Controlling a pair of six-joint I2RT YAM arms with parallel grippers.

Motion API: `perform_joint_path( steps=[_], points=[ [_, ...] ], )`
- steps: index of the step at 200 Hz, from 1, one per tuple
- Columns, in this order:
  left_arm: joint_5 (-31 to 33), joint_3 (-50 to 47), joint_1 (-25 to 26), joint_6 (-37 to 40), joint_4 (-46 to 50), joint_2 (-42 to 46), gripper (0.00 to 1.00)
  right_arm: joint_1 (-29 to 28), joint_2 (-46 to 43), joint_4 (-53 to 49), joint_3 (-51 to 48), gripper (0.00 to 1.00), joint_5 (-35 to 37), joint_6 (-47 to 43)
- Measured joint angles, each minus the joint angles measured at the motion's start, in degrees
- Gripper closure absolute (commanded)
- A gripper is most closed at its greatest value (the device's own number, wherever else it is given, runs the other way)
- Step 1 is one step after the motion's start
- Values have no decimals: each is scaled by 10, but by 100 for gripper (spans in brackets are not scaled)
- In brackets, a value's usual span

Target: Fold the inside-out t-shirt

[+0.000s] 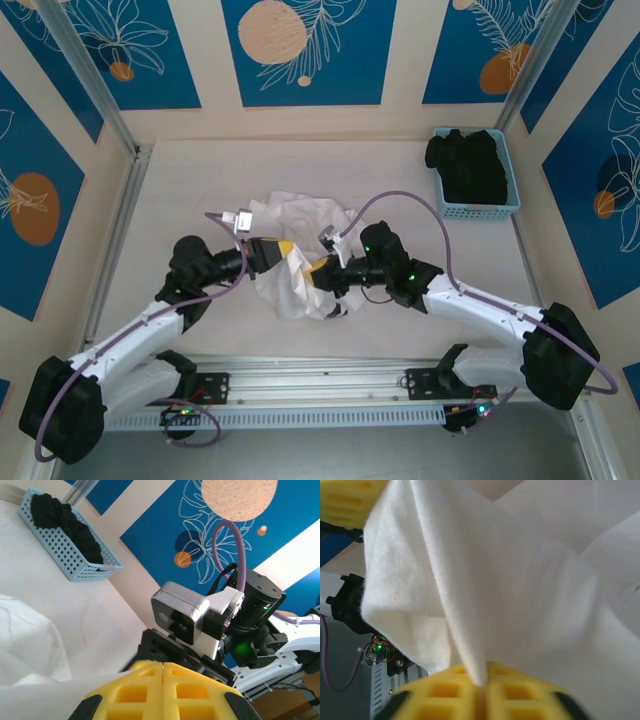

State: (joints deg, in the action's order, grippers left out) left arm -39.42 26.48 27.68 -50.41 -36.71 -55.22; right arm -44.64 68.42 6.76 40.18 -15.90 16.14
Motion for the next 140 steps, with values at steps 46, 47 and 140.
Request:
perform_joint_path(
  steps=[46, 47, 140],
  points=[
    [156, 33, -10, 101, 254, 59, 87, 42, 2, 64, 7, 100, -90, 59],
    [158, 34, -10, 102, 258, 59, 86, 43, 2, 66, 7, 100, -92, 60],
    [289, 51, 31, 213, 510, 174, 52, 69, 79, 180, 20, 100, -141, 198]
  ],
)
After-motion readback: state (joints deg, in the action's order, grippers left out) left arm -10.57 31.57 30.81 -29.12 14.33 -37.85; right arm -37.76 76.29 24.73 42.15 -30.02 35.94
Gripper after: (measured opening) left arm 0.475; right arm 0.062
